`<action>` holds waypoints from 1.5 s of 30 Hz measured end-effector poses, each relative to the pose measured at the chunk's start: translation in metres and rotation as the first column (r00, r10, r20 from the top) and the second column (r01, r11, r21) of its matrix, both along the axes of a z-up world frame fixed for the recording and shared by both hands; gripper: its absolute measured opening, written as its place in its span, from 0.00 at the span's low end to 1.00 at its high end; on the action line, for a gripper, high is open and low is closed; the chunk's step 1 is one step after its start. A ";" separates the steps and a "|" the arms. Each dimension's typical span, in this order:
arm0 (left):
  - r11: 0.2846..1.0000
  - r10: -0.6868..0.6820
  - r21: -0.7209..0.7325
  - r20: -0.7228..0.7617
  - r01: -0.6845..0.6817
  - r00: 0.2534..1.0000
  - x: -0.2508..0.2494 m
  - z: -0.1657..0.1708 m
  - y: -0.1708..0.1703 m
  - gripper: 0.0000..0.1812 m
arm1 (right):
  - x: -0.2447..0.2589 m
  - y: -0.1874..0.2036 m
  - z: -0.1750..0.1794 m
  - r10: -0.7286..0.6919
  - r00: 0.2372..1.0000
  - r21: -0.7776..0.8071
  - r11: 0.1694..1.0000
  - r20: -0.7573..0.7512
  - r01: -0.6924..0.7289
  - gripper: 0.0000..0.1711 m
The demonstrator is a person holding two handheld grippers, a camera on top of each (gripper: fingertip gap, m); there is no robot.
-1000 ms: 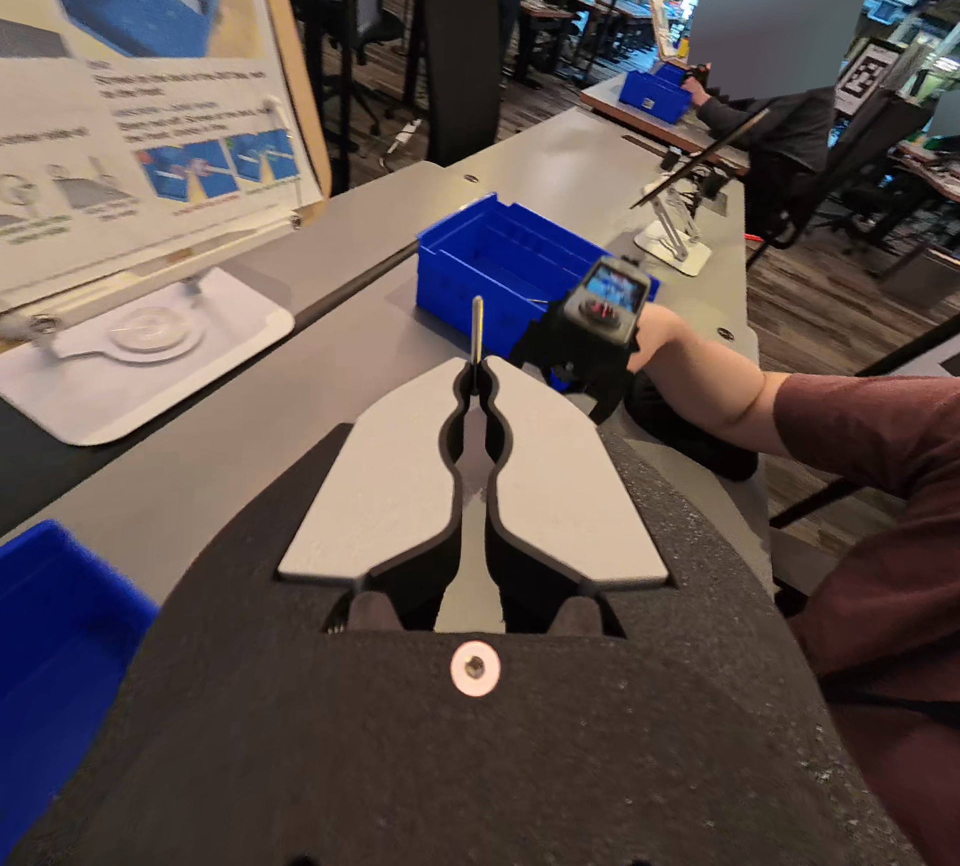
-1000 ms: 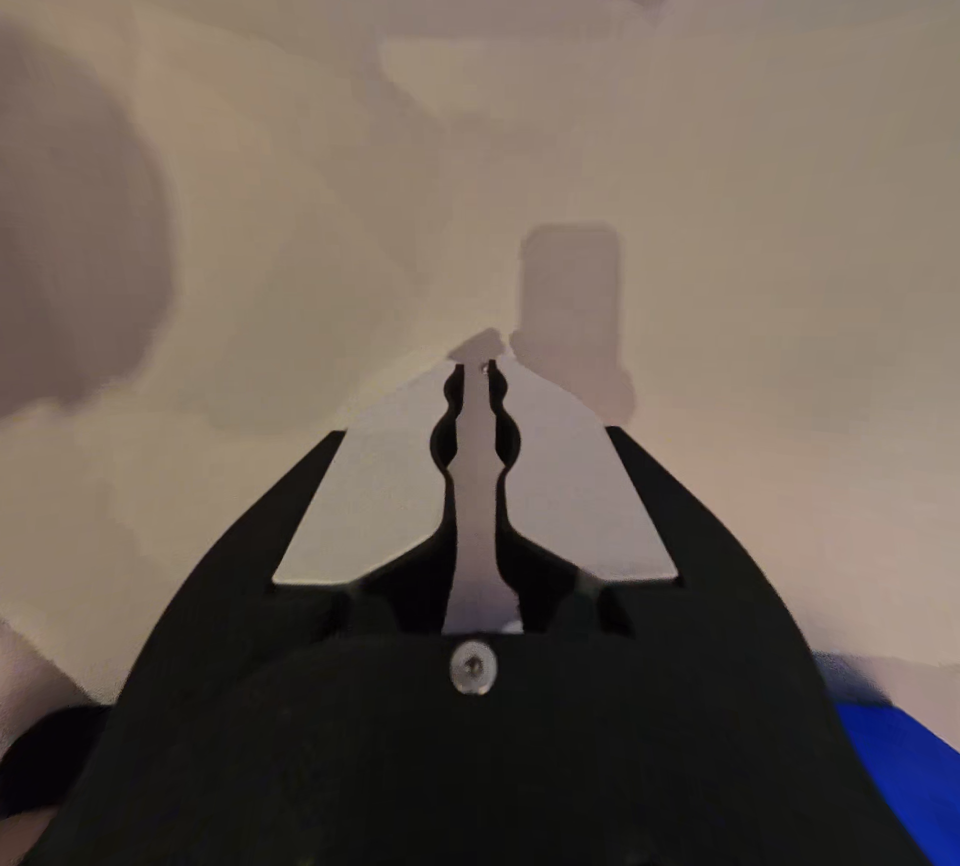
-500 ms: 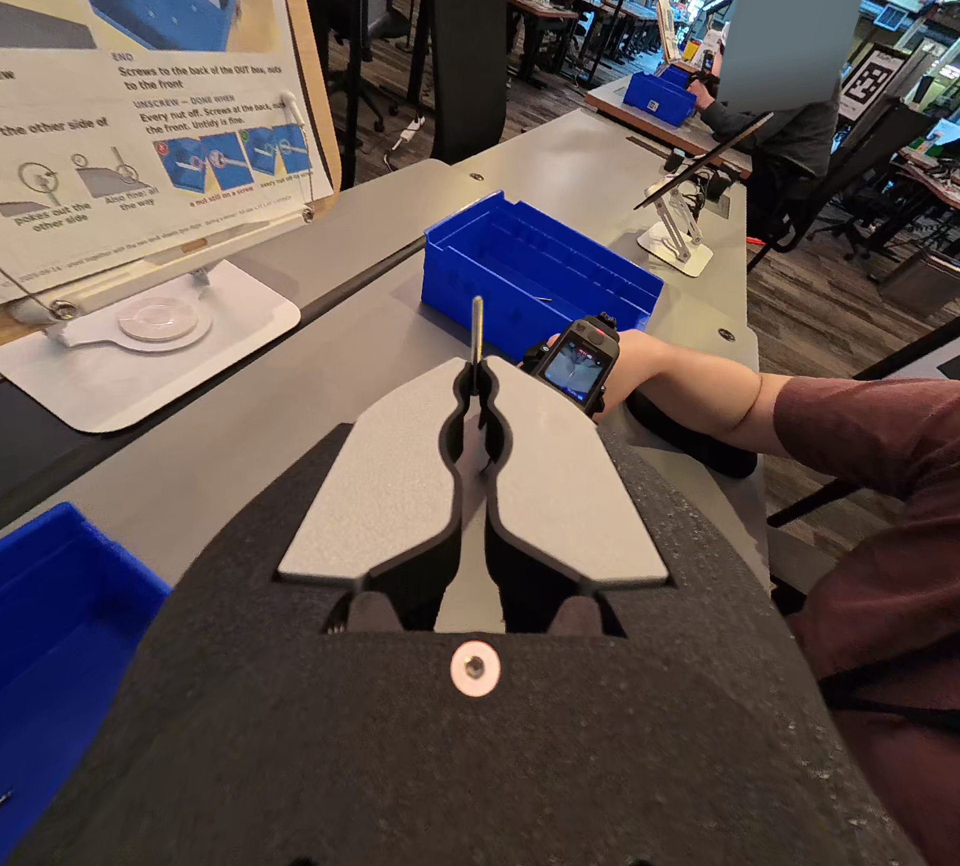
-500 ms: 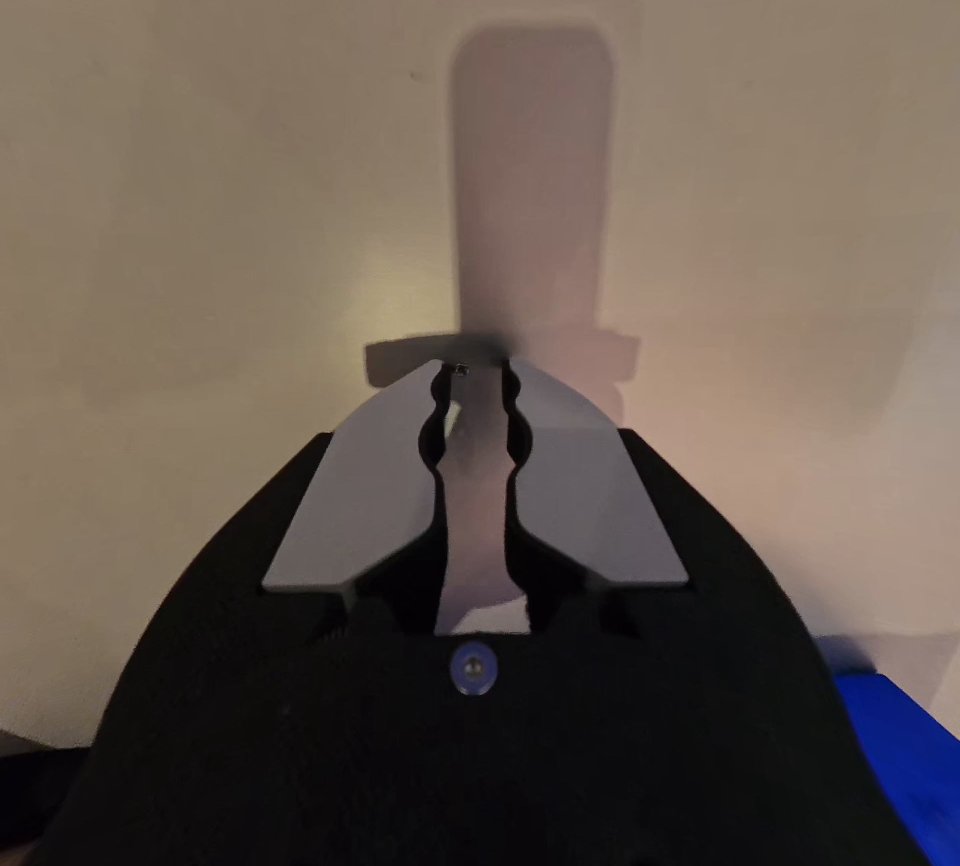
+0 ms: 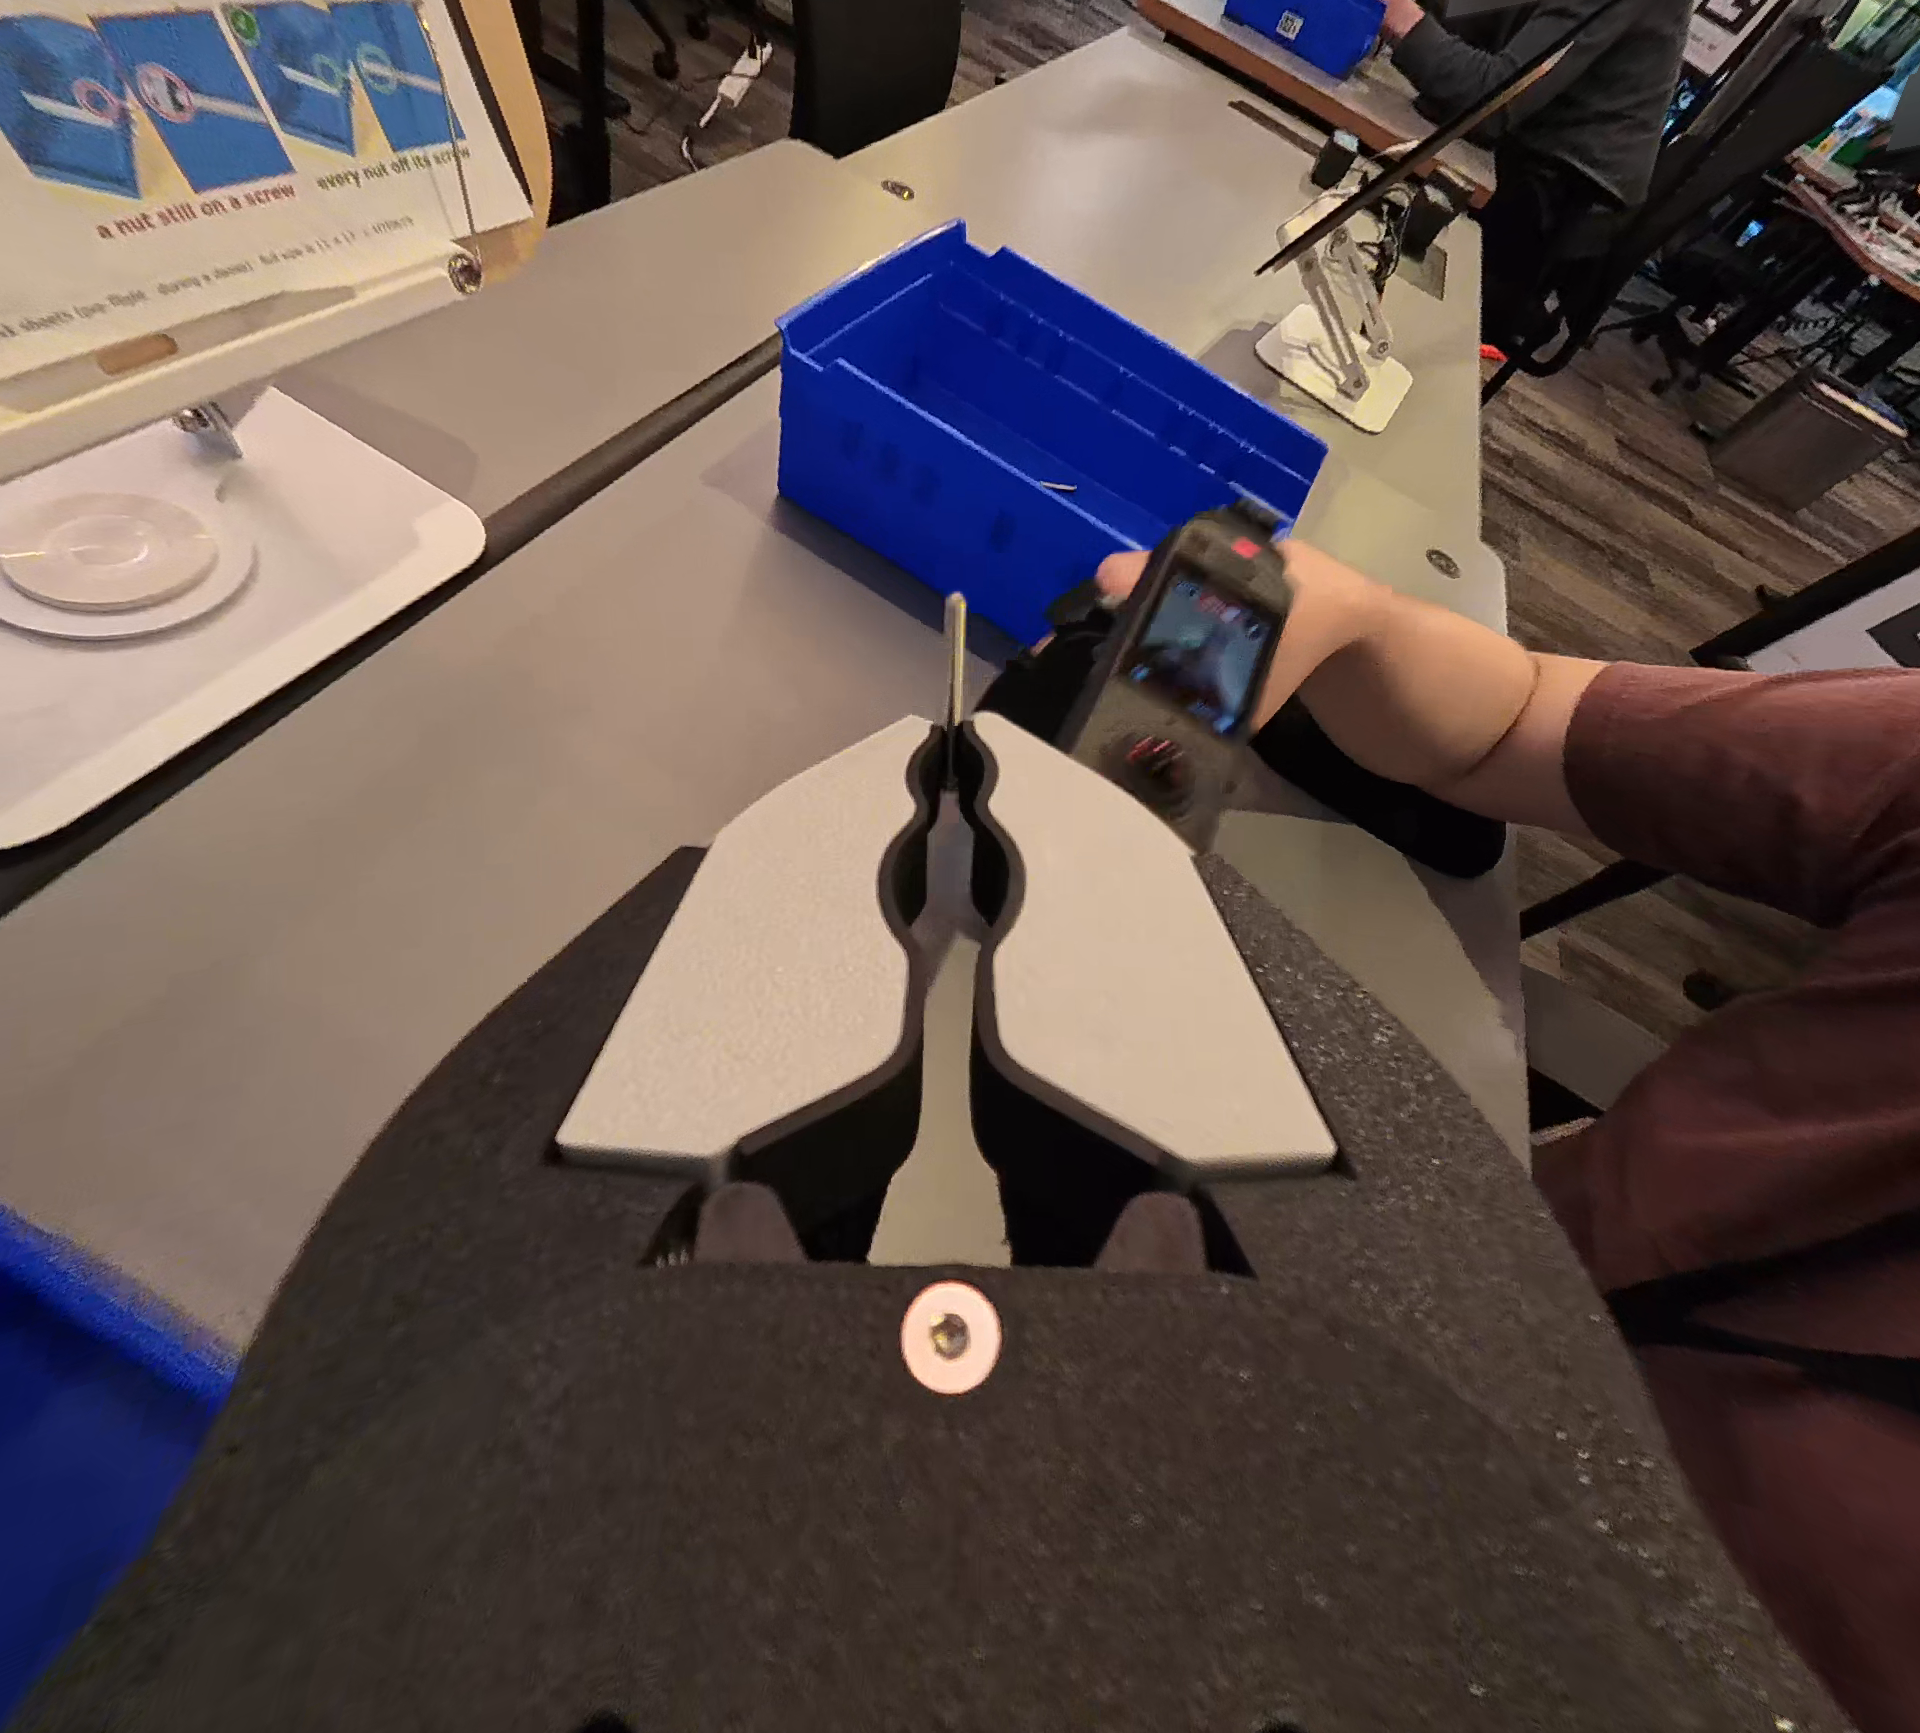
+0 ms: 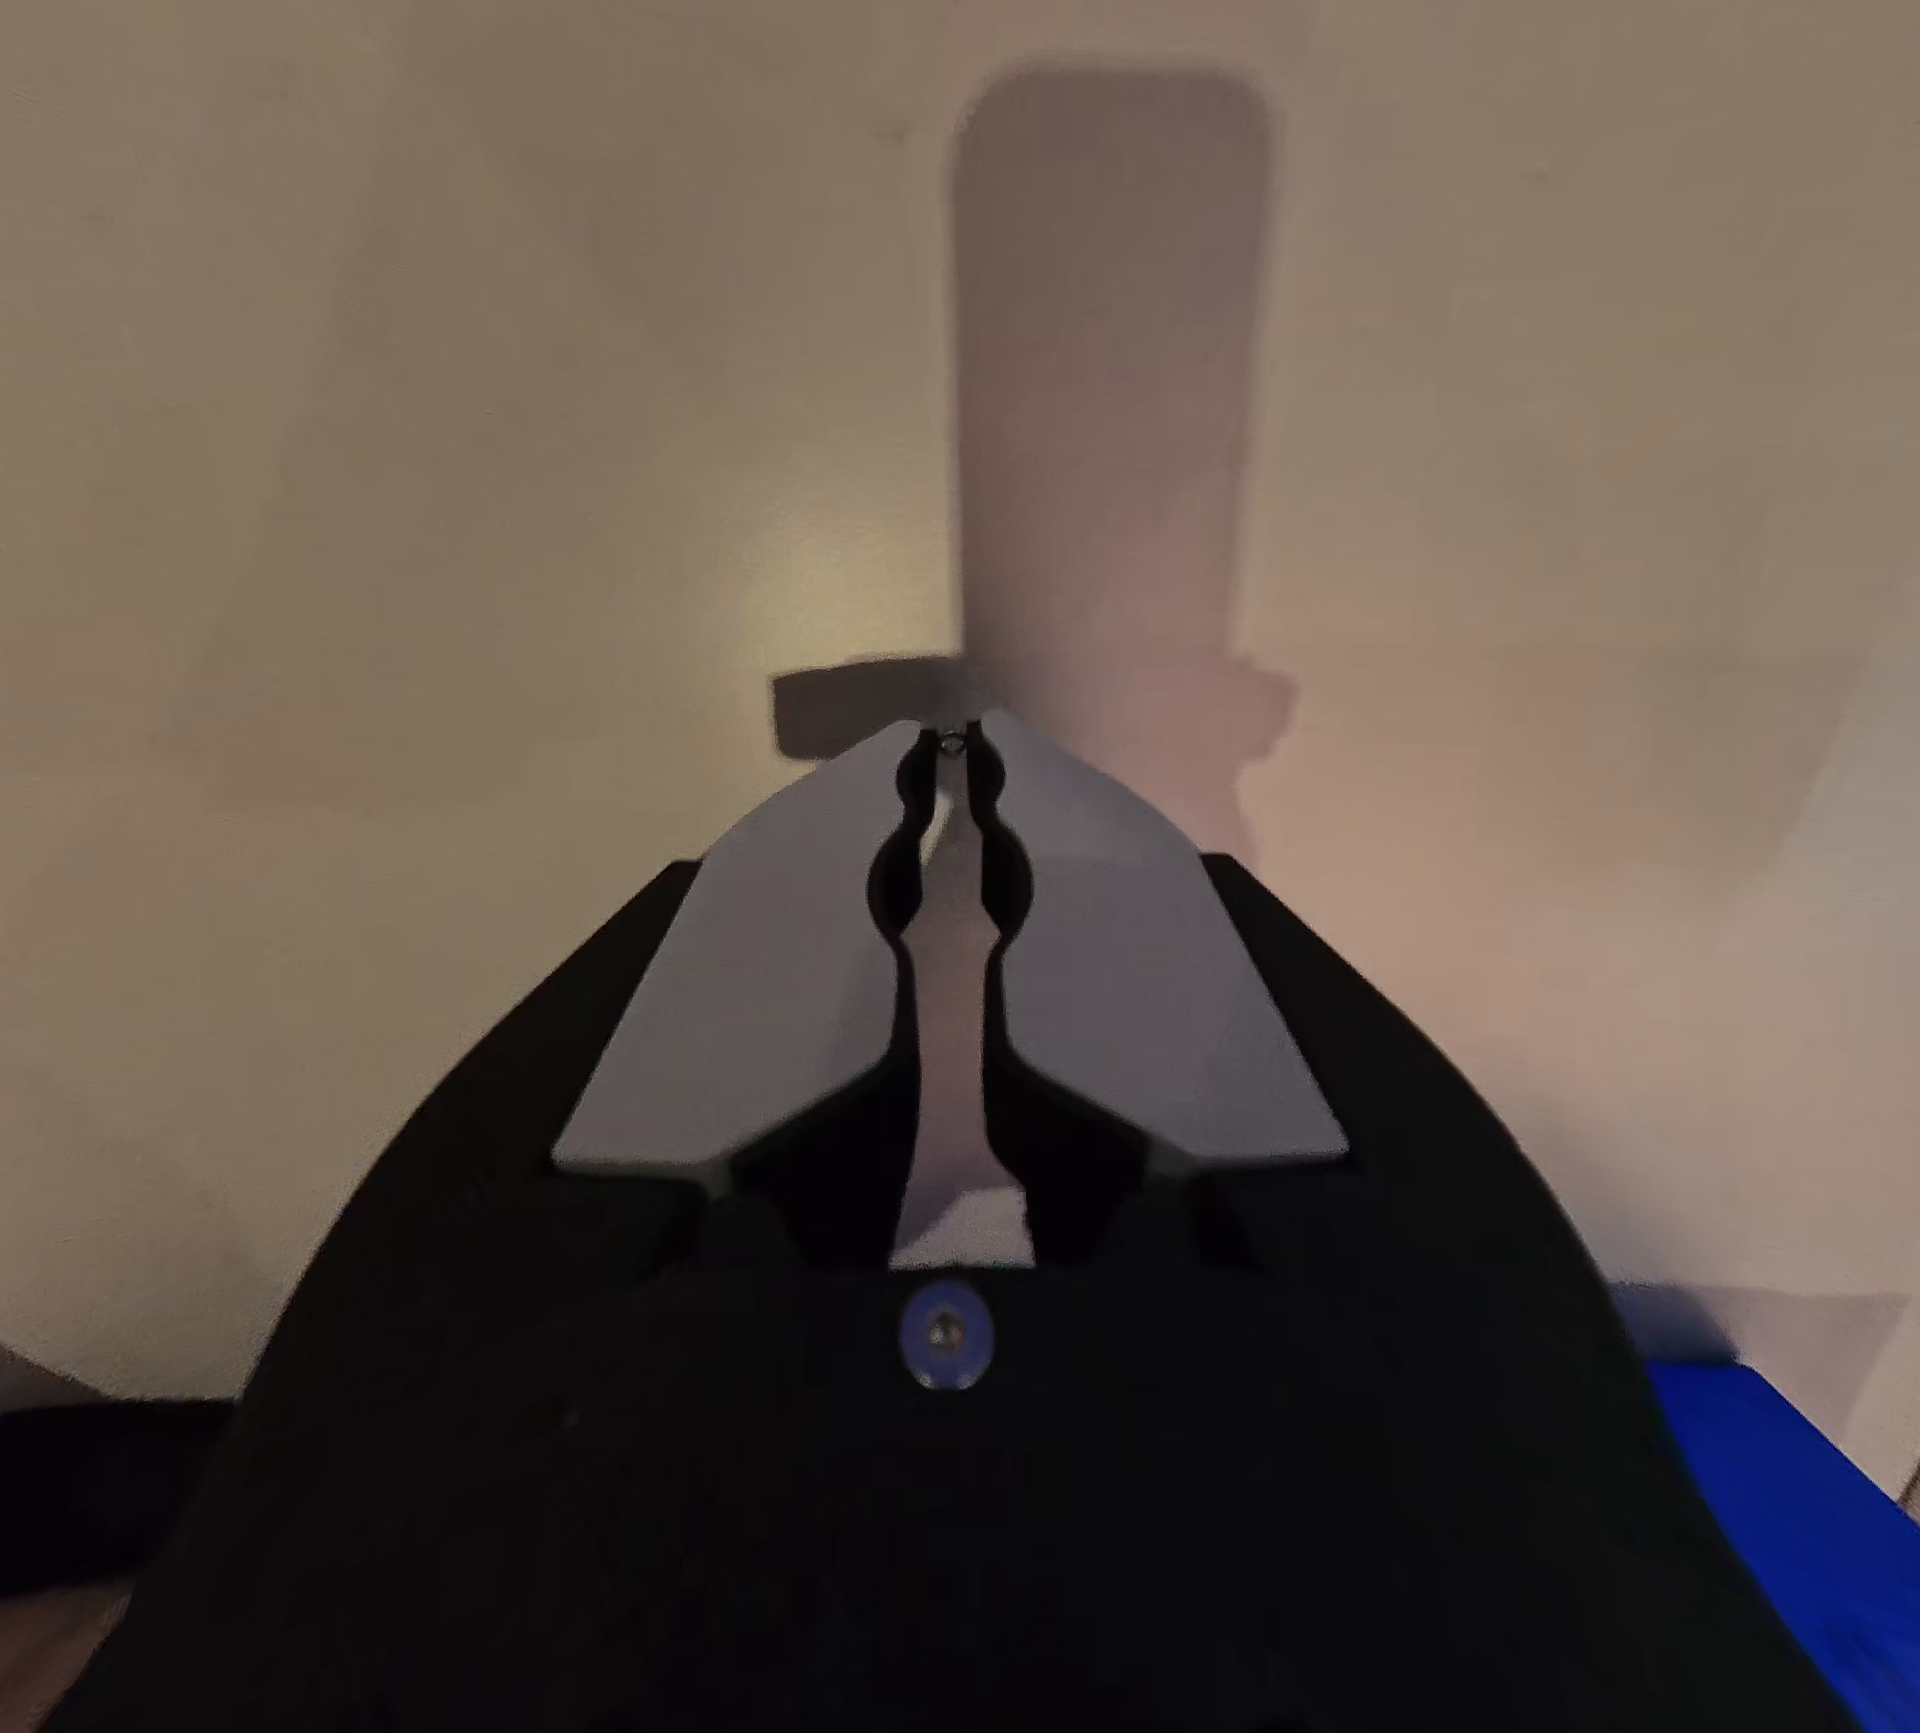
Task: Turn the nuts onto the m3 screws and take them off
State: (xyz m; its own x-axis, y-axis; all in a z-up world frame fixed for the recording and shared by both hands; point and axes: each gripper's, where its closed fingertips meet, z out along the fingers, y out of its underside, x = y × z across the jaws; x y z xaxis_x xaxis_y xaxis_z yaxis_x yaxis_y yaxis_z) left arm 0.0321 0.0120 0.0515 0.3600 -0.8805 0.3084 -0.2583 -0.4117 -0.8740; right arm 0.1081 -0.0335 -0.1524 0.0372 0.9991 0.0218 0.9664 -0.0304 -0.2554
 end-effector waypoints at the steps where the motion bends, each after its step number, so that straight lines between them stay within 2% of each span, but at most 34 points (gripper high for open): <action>1: 1.000 0.007 0.001 -0.019 -0.007 1.000 0.001 -0.005 0.002 0.01 | 0.000 -0.004 0.010 0.018 0.999 -0.009 1.000 -0.030 -0.019 0.04; 4: 1.000 0.021 0.016 -0.081 -0.020 0.997 0.008 -0.021 0.009 0.01 | 0.001 -0.016 0.052 0.085 0.982 -0.005 0.996 -0.171 -0.087 0.04; 7: 0.997 -0.061 0.027 -0.136 0.066 0.989 0.027 -0.041 0.002 0.01 | 0.002 -0.025 0.099 0.138 0.931 0.041 0.990 -0.339 -0.132 0.03; 10: 0.984 -0.123 0.100 -0.211 0.147 0.970 0.048 -0.060 -0.005 0.01 | 0.011 -0.030 0.136 0.171 0.876 0.098 0.985 -0.452 -0.141 0.04; 14: 0.956 -0.194 0.158 -0.300 0.249 0.934 0.073 -0.077 -0.026 0.01 | 0.023 -0.028 0.165 0.194 0.818 0.159 0.979 -0.541 -0.126 0.04; 17: 0.936 -0.274 0.128 -0.322 0.328 0.906 0.089 -0.083 -0.049 0.01 | 0.026 -0.023 0.175 0.205 0.794 0.204 0.973 -0.573 -0.105 0.04; 20: 0.923 -0.287 0.146 -0.356 0.356 0.889 0.095 -0.086 -0.058 0.01 | 0.024 -0.024 0.180 0.212 0.777 0.212 0.972 -0.593 -0.102 0.04; 25: 0.911 -0.305 0.154 -0.371 0.382 0.877 0.099 -0.086 -0.067 0.01 | 0.024 -0.022 0.168 0.220 0.811 0.222 0.968 -0.542 -0.114 0.04; 45: 0.874 -0.305 0.208 -0.466 0.438 0.831 0.100 -0.094 -0.074 0.01 | 0.021 -0.027 0.145 0.233 0.827 0.144 0.972 -0.512 -0.186 0.04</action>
State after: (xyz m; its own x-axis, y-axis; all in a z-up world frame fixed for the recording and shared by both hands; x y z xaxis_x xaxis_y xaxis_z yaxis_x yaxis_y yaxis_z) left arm 0.1318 -0.0622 -0.0423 0.0191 -0.9962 -0.0855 -0.6954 0.0482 -0.7170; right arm 0.1296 -0.0605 -0.0071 -0.1430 0.9794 0.1429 0.6691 0.2020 -0.7152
